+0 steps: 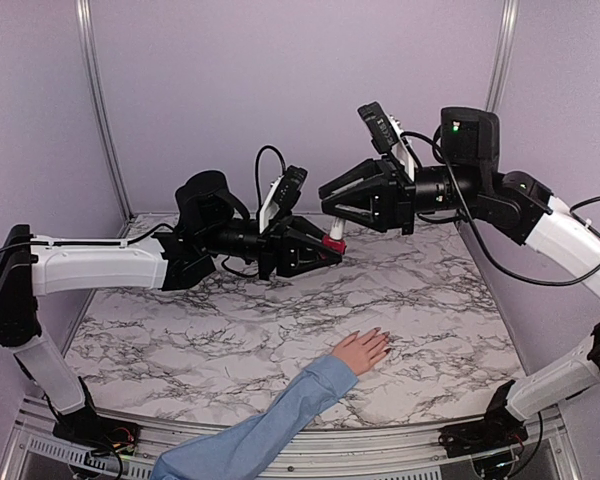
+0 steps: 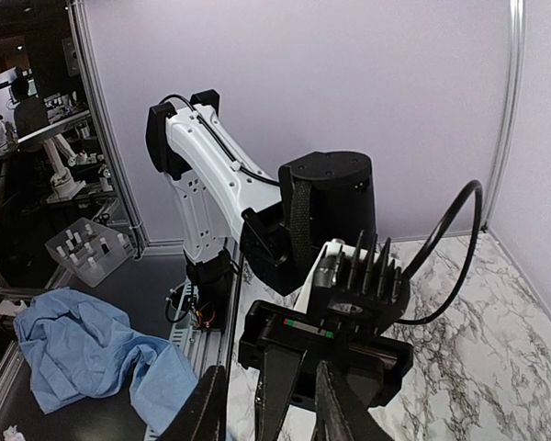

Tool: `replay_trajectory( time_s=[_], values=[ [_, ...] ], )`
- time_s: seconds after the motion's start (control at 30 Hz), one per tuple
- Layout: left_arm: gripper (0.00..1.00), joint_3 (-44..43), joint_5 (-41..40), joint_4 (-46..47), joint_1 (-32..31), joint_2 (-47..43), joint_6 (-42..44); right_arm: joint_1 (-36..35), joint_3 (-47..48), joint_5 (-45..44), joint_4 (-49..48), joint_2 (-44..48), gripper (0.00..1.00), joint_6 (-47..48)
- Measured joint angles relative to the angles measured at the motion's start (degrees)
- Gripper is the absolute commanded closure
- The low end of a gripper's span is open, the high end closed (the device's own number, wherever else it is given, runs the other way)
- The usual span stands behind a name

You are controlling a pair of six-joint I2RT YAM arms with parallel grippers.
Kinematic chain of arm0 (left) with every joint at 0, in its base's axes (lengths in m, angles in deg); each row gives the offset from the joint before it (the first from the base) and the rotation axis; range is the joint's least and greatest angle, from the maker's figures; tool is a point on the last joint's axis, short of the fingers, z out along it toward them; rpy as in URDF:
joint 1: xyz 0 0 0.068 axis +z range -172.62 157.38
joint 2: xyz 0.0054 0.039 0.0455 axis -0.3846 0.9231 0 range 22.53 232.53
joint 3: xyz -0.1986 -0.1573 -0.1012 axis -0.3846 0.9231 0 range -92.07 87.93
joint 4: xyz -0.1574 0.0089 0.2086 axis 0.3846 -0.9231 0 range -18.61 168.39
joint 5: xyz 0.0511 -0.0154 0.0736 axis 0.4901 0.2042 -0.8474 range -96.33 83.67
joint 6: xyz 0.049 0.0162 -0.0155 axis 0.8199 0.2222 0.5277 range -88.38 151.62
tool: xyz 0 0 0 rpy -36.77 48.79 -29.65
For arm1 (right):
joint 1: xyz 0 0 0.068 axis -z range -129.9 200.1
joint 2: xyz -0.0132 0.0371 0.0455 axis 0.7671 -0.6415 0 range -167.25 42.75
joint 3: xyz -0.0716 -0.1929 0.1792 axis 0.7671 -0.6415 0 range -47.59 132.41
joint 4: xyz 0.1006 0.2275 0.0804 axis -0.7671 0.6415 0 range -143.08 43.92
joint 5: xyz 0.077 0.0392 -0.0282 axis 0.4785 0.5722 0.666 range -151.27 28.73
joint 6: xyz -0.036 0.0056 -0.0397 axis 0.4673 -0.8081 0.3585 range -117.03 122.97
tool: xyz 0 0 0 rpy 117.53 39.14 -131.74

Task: Paint the nails
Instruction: Screw the nail polish bottle cap onto the nail polish bottle.

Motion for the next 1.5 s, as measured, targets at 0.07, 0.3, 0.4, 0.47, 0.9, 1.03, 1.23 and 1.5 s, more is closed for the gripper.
replay_trajectory(
  time_s=[0.07, 0.3, 0.4, 0.47, 0.9, 1.03, 1.23, 1.5],
  values=[
    [1.0, 0.0, 0.3, 0.6, 0.0, 0.3, -0.6, 0.0, 0.0, 0.1, 0.2, 0.0, 0.65, 0.2],
    [1.0, 0.0, 1.0, 1.0, 0.0, 1.0, -2.1, -0.1, -0.7, 0.2, 0.3, 0.0, 0.51, 0.5],
    [1.0, 0.0, 1.2, 1.3, 0.1, 1.3, -2.4, -0.3, -0.9, 0.3, 0.3, 0.0, 0.5, 0.6],
    [1.0, 0.0, 1.2, 1.4, 0.1, 1.4, -2.7, -0.3, -1.0, 0.2, 0.4, 0.0, 0.51, 0.6],
    [1.0, -1.2, 0.7, 4.8, 0.0, 1.4, -3.6, -0.8, -3.5, 0.0, 3.1, 0.0, 0.5, 0.5],
    [1.0, -1.2, 0.7, 4.8, 0.1, 1.5, -3.6, -0.9, -3.5, 0.0, 3.0, 0.0, 0.49, -0.1],
    [1.0, -1.2, 0.7, 4.8, 0.1, 1.6, -3.6, -0.9, -3.4, -0.1, 2.7, 0.0, 0.52, -0.7],
    [1.0, -1.2, 0.7, 4.8, 0.1, 1.6, -3.6, -0.1, -3.2, -0.6, 0.5, 0.0, 0.63, -2.9]
  ],
)
